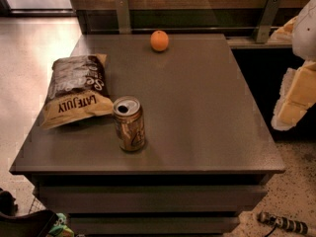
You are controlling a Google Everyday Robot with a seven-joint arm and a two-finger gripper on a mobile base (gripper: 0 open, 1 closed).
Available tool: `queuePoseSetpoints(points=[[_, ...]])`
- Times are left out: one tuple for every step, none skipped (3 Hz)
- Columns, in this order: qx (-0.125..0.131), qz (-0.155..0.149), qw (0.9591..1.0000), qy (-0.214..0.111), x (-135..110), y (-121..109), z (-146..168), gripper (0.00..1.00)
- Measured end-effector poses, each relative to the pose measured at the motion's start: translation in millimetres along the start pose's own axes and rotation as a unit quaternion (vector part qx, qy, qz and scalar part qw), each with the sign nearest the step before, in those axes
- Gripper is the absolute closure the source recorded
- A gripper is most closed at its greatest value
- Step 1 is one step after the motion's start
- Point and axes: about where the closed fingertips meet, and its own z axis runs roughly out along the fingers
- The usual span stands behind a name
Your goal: Move orange near brown chip bag
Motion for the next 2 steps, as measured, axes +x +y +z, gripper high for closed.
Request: queuePoseSetpoints(points=[[0.000,0.000,1.0000,0.000,0.0,0.0,0.0,0.00],[0.023,-0.007,0.9990,-0.038,-11.8,-51.2,16.7,0.00]])
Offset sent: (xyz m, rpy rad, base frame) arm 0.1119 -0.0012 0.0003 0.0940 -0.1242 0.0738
